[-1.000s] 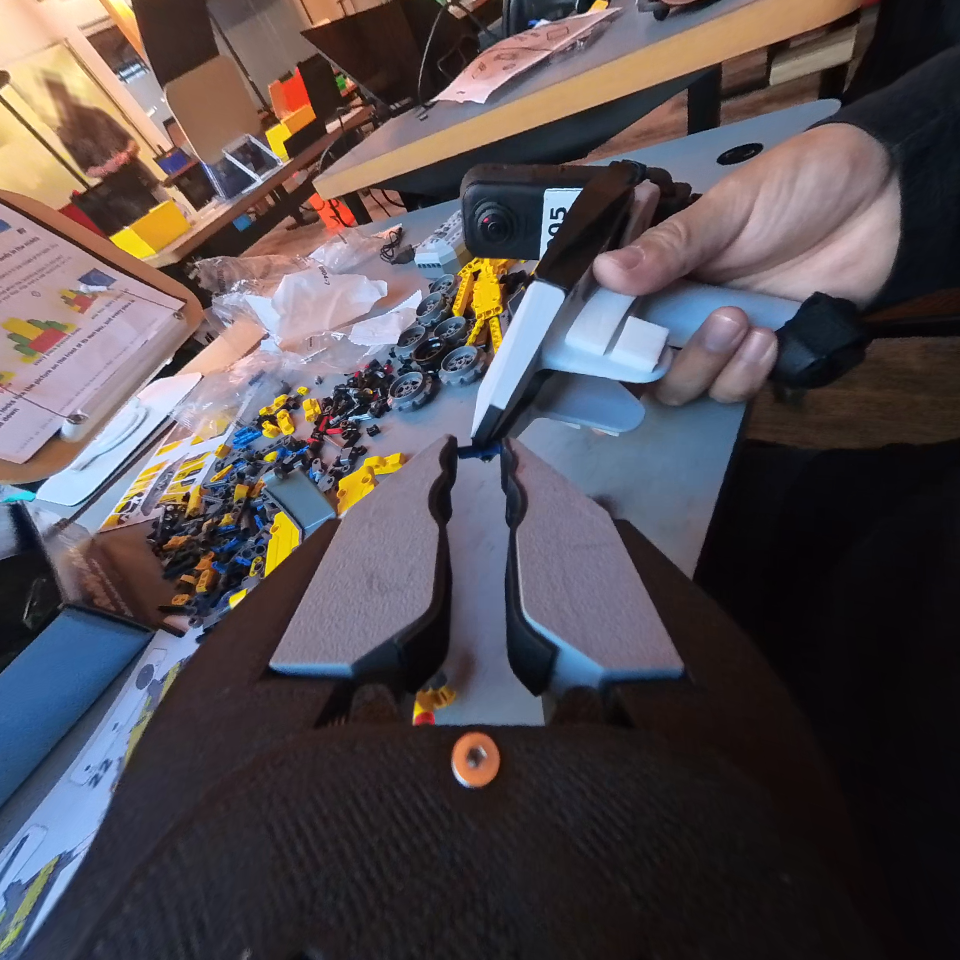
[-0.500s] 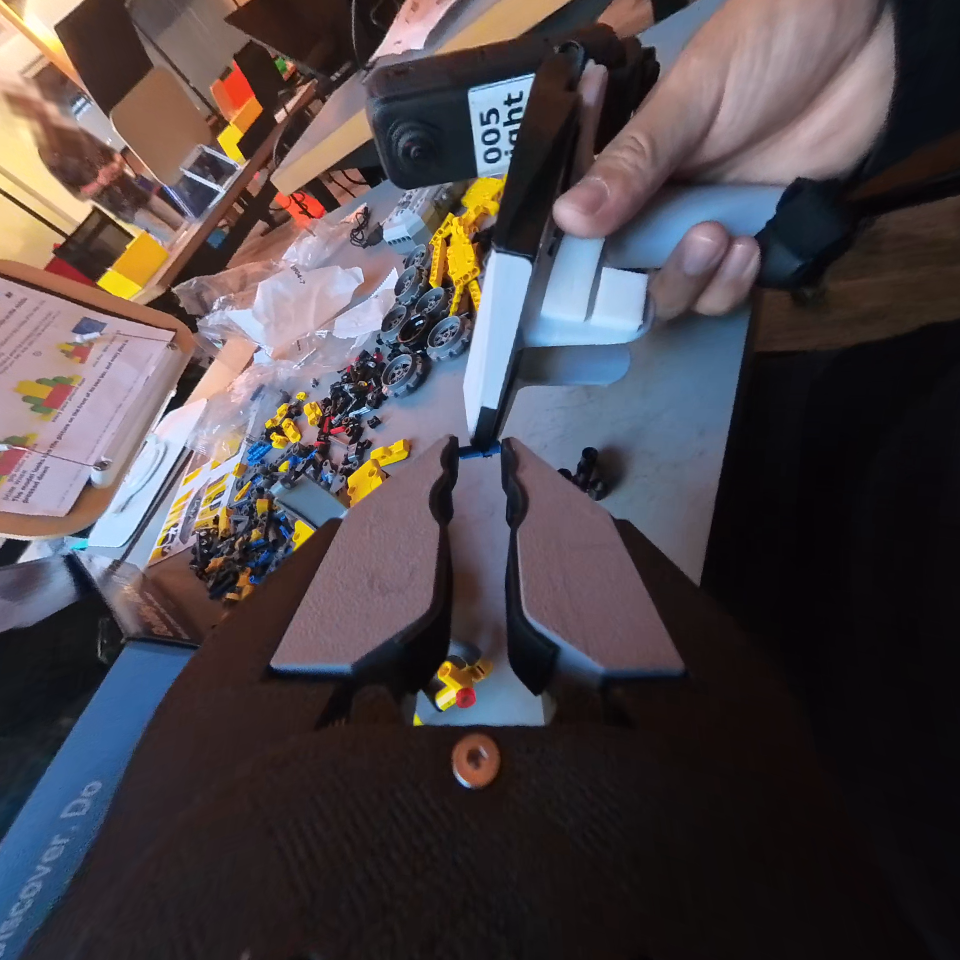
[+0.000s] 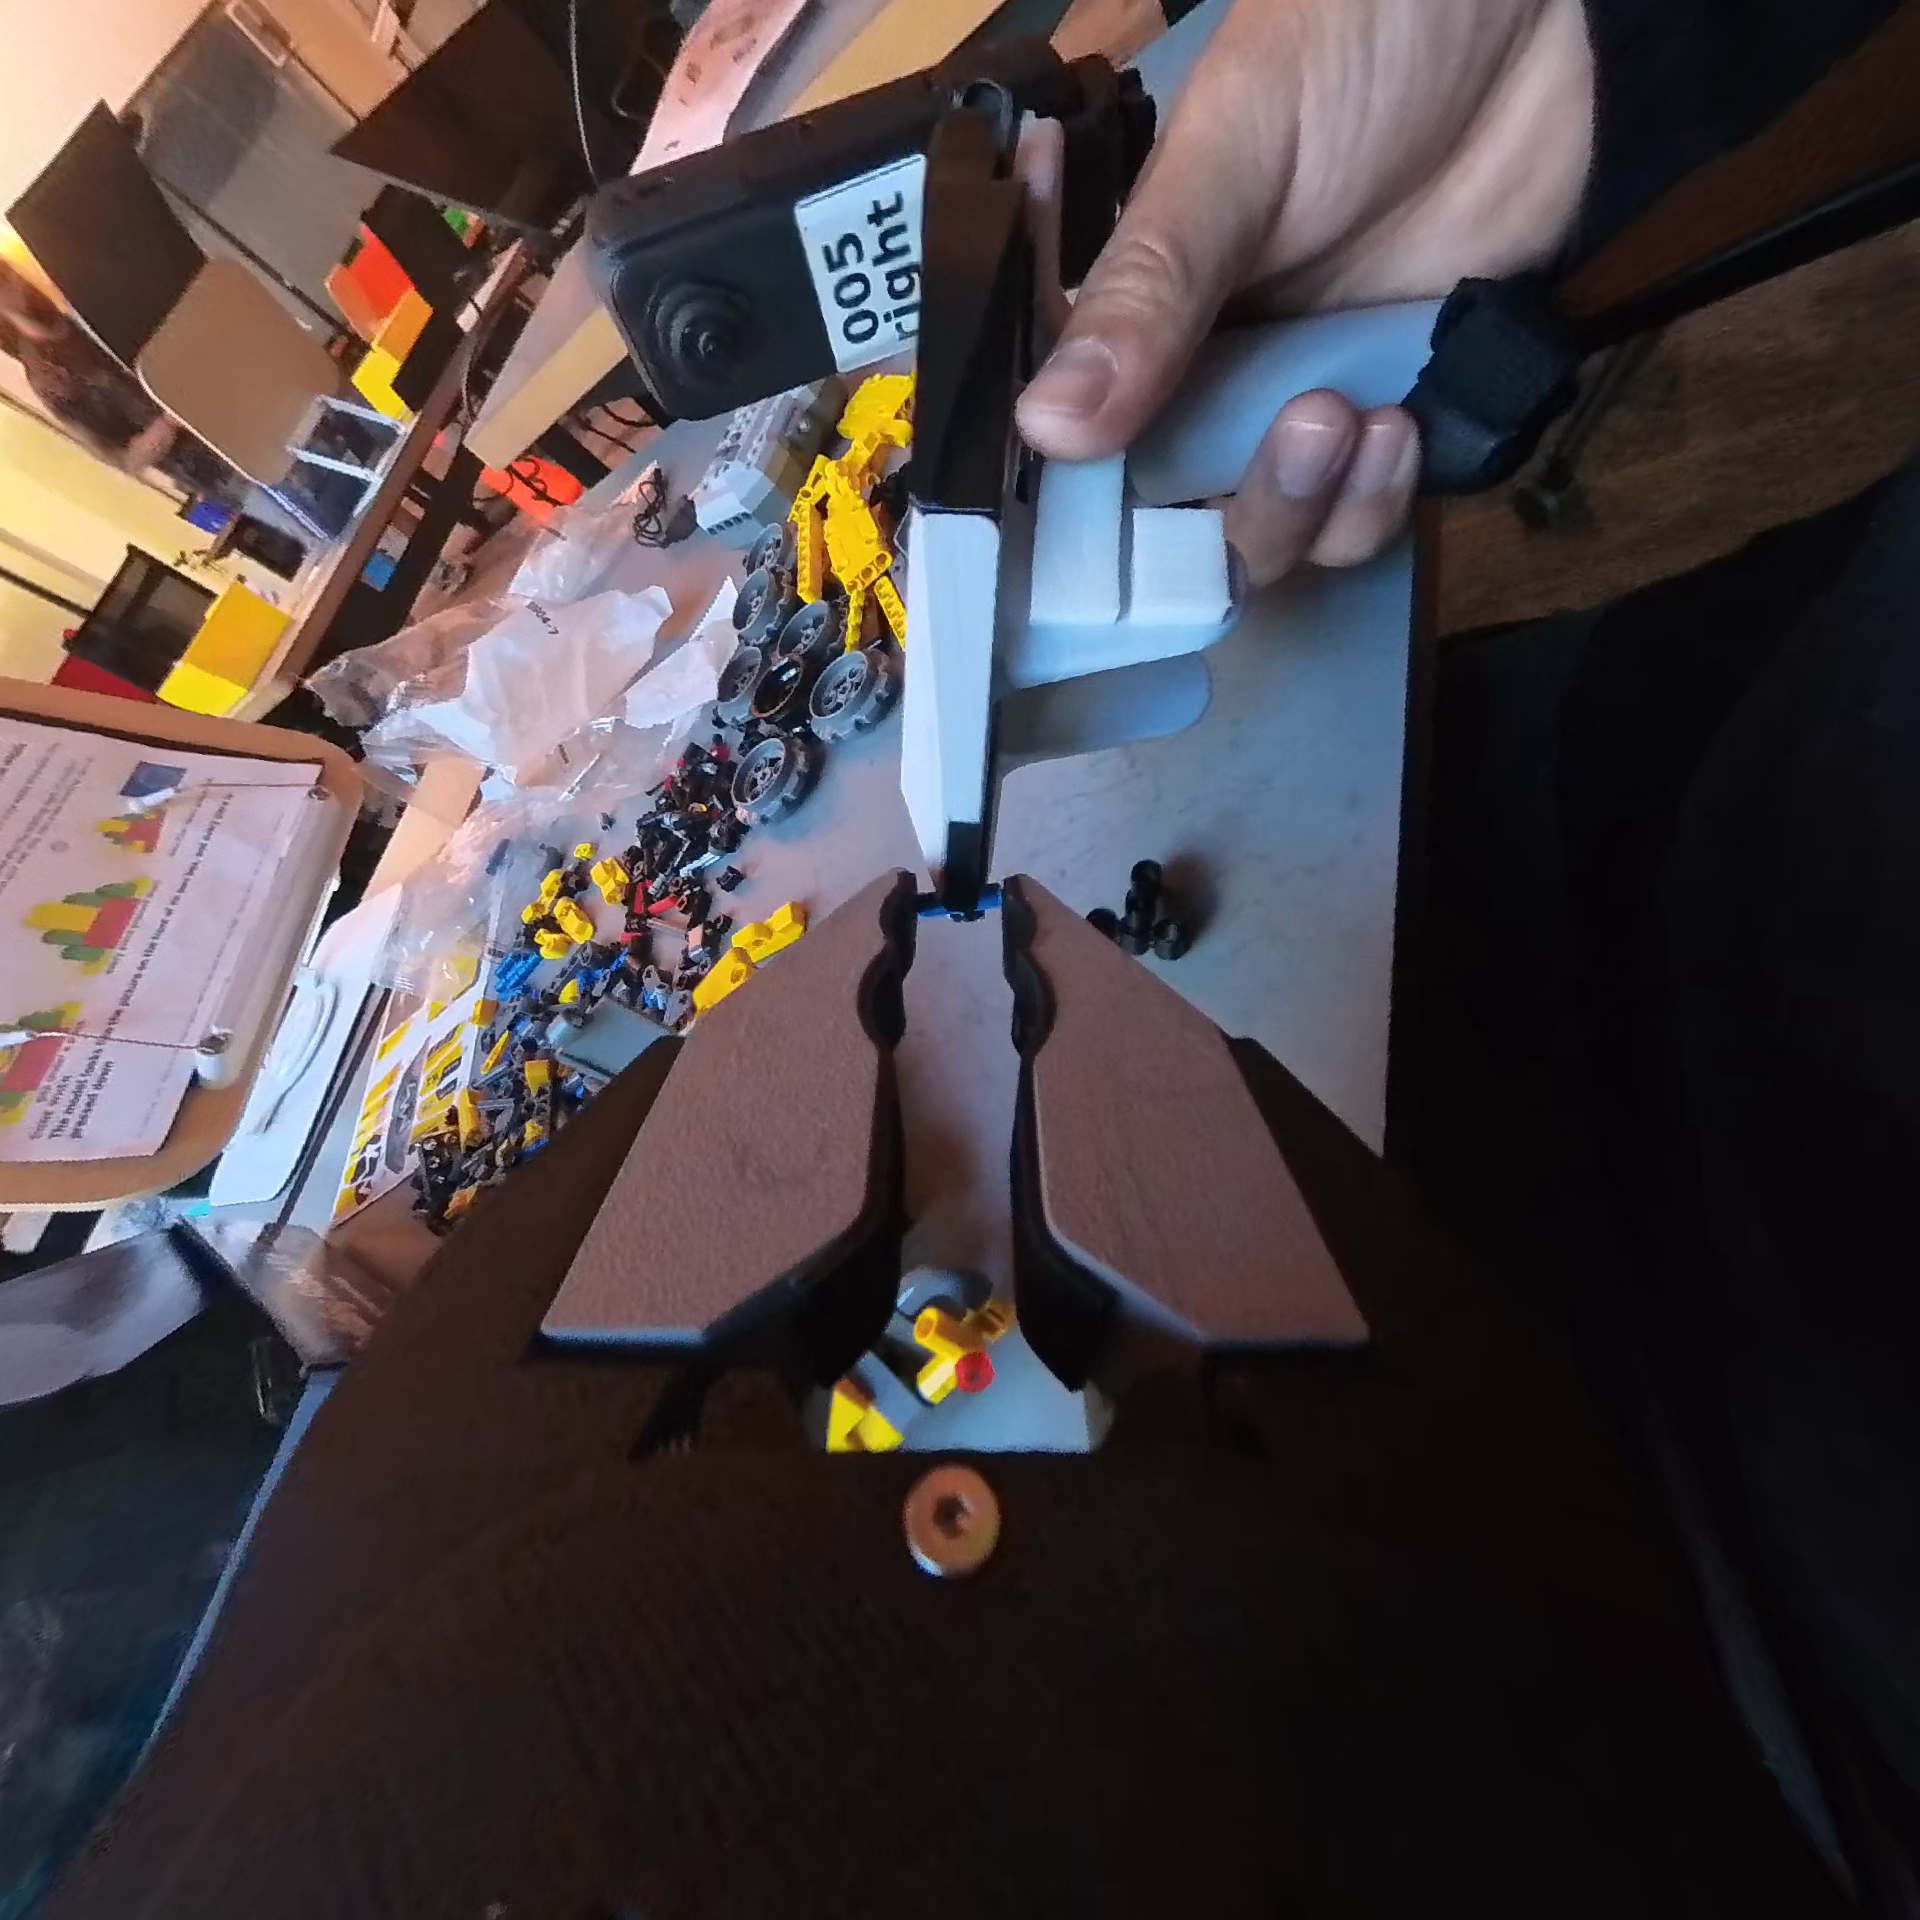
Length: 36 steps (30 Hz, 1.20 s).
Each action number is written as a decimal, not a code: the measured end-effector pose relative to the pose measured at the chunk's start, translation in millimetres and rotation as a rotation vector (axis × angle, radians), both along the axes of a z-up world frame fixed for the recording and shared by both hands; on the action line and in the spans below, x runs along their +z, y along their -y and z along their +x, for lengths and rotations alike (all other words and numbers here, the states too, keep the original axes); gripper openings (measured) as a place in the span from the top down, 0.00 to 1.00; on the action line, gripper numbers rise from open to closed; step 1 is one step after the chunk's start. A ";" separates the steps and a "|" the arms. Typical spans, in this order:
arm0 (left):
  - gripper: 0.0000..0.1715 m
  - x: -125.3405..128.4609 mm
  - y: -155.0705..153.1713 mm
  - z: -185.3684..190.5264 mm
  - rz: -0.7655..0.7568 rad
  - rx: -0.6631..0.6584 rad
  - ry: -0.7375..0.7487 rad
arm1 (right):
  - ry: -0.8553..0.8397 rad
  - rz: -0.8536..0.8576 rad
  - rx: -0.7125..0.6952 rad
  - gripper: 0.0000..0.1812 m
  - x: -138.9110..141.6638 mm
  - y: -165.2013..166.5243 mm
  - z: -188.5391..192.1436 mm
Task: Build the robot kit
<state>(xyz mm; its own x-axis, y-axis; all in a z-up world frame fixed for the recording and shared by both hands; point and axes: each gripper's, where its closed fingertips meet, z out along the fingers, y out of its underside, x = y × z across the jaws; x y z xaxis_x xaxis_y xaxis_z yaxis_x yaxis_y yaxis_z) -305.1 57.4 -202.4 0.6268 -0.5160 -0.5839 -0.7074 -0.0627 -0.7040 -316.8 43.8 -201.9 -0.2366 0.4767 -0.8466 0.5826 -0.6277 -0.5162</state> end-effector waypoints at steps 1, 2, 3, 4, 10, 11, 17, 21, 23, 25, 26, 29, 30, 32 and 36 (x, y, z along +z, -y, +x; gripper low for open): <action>0.92 -0.2 0.2 -0.4 -0.001 -0.001 -0.002 | 0.001 0.000 0.001 0.97 -0.4 0.3 -0.3; 0.92 -0.9 0.5 -0.6 -0.003 -0.001 -0.005 | 0.003 0.003 0.005 0.97 -1.3 0.7 -0.3; 0.92 -2.0 1.2 -0.5 -0.006 -0.003 -0.010 | 0.006 0.006 0.010 0.97 -2.2 1.4 0.0; 0.92 -2.9 1.9 -0.1 -0.006 -0.008 -0.017 | 0.008 0.007 0.013 0.97 -2.6 2.2 0.3; 0.93 -0.7 4.7 3.1 0.004 -0.032 -0.016 | 0.005 -0.022 0.022 0.97 -0.2 4.4 3.4; 0.92 -0.9 4.8 3.3 0.007 -0.033 -0.018 | 0.003 -0.018 0.021 0.97 -0.3 4.3 3.5; 0.92 1.3 5.7 3.3 0.058 -0.043 -0.088 | -0.007 -0.019 0.032 0.97 1.5 5.8 3.7; 0.92 -0.5 6.3 3.5 0.060 -0.047 -0.111 | -0.003 -0.002 0.036 0.97 0.0 6.0 3.8; 0.92 -0.4 6.2 3.9 0.070 -0.044 -0.117 | -0.004 0.009 0.038 0.97 -0.3 5.9 4.3; 0.92 -1.7 6.1 4.3 0.075 -0.045 -0.132 | -0.001 0.026 0.039 0.97 -1.7 5.7 4.7; 0.92 -2.2 6.0 4.4 0.078 -0.046 -0.140 | -0.001 0.033 0.041 0.97 -2.3 5.7 4.8; 0.92 -2.1 5.7 3.2 0.085 -0.042 -0.143 | -0.009 0.034 0.040 0.97 -1.2 5.6 3.1; 0.92 -0.9 5.8 2.2 0.092 -0.040 -0.143 | -0.013 0.032 0.041 0.97 -0.1 5.9 2.1; 0.92 1.2 6.2 0.3 0.101 -0.037 -0.142 | -0.021 0.035 0.042 0.97 1.9 6.1 0.4; 0.92 4.3 5.2 -1.3 0.107 -0.029 -0.136 | -0.027 0.038 0.044 0.97 4.3 5.4 -0.7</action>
